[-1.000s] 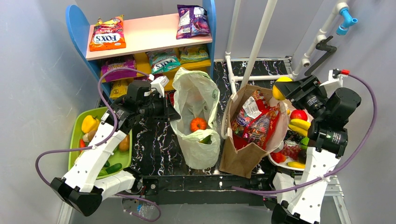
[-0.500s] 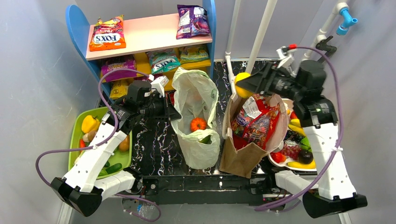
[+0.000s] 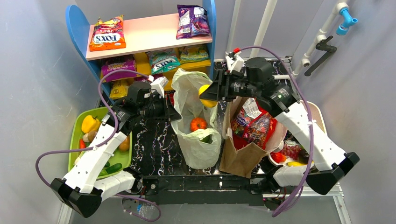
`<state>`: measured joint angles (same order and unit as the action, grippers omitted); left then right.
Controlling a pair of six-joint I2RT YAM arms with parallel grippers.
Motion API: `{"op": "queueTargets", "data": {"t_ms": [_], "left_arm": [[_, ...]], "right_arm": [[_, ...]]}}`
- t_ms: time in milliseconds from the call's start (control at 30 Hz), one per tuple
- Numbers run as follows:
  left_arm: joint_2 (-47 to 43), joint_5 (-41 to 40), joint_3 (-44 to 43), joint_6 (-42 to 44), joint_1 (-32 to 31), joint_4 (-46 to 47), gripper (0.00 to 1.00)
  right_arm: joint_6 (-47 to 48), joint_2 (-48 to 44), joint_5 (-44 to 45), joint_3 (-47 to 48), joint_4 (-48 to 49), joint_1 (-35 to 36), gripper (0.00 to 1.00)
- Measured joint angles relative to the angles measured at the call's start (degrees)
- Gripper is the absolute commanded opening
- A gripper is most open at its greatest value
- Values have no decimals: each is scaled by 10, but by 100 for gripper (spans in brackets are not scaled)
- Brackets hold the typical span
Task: Place the food into the grocery bag and tie it
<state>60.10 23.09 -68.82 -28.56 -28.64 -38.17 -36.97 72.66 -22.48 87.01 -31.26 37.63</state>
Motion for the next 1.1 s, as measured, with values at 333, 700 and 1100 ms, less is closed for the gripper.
{"op": "queueTargets", "data": {"t_ms": [333,700,1100], "left_arm": [[-8,-2,9,-1,0,4,0],[-10,-3,9,-1,0,4,0],[-10,-6,9,-2,0,4,0]], "right_arm": [[22,64,65,44,-29,54,73],[43,76,98,52,-49,67,83],[72,83,115,62,-64,80,81]]}}
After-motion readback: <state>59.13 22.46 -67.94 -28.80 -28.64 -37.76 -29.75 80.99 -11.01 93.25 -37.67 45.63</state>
